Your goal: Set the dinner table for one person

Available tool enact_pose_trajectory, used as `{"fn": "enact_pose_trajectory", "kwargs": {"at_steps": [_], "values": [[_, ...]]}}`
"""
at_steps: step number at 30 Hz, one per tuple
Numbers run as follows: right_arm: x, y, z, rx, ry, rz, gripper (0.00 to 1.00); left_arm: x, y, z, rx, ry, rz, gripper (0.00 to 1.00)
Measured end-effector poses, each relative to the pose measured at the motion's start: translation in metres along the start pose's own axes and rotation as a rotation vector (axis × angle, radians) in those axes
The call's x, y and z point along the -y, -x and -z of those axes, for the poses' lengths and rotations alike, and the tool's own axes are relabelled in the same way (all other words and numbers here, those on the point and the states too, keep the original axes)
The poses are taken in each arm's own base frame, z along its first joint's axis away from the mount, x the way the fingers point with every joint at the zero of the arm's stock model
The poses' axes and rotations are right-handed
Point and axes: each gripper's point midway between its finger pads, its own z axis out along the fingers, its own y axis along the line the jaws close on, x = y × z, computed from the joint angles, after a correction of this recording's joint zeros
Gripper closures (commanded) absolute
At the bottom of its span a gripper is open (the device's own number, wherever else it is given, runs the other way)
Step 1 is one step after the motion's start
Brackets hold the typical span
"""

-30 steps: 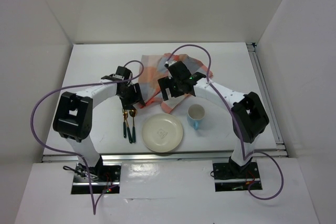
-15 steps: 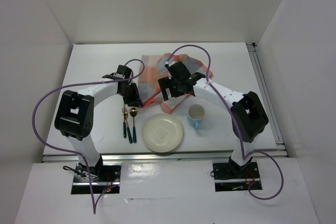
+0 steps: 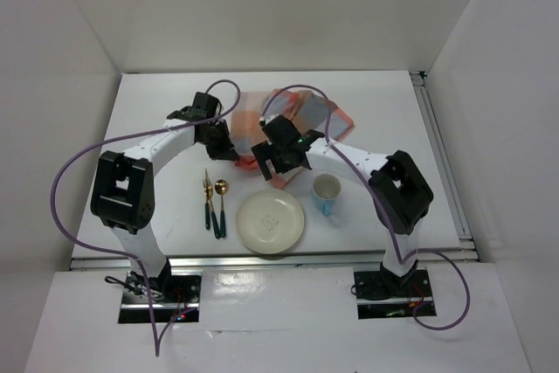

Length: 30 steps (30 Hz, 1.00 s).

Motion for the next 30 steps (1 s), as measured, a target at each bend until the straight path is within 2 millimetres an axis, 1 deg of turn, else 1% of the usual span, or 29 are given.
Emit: {"fn": "enact_pose_trajectory", "kwargs": {"at_steps": [3,7,10,13,14,15,17,18,21,22,25,27,30], "values": [[-0.007,-0.013,-0.012,-0.032,-0.018,0.030,0.01,0.003,0.003,0.003,0.005,-0.003,-0.001,1.00],[-0.010,-0.024,-0.023,-0.058,-0.047,0.051,0.03,0.004,0.003,0.004,0.003,-0.002,-0.001,1.00],[-0.009,-0.032,-0.030,-0.074,-0.081,0.054,0.09,0.002,0.001,0.005,-0.005,0.004,0.002,1.00],[-0.003,-0.036,-0.037,-0.082,-0.123,0.044,0.19,0.002,0.002,0.008,-0.009,0.009,0.007,1.00],[-0.002,-0.037,-0.040,-0.085,-0.138,0.042,0.28,0.002,0.004,0.009,-0.007,0.008,0.009,1.00],[0.001,-0.038,-0.042,-0.087,-0.155,0.036,0.32,0.003,0.006,0.010,-0.002,0.007,0.010,1.00],[0.004,-0.037,-0.045,-0.084,-0.180,0.023,0.45,0.004,0.012,0.013,0.011,0.001,0.013,1.00],[0.005,-0.035,-0.046,-0.077,-0.195,0.019,0.59,0.005,0.015,0.015,0.018,-0.001,0.015,1.00],[0.011,-0.031,-0.045,-0.059,-0.232,0.009,0.86,0.007,0.026,0.021,0.038,-0.007,0.023,1.00],[0.015,-0.029,-0.044,-0.054,-0.246,0.002,1.00,0.008,0.030,0.024,0.048,-0.010,0.025,1.00],[0.026,-0.021,-0.043,-0.043,-0.273,-0.018,1.00,0.012,0.050,0.033,0.086,-0.029,0.034,1.00],[0.039,-0.011,-0.041,-0.027,-0.296,-0.036,1.00,0.014,0.062,0.039,0.107,-0.043,0.042,1.00],[0.071,0.014,-0.035,0.011,-0.341,-0.077,1.00,0.019,0.089,0.048,0.147,-0.073,0.057,1.00]]}}
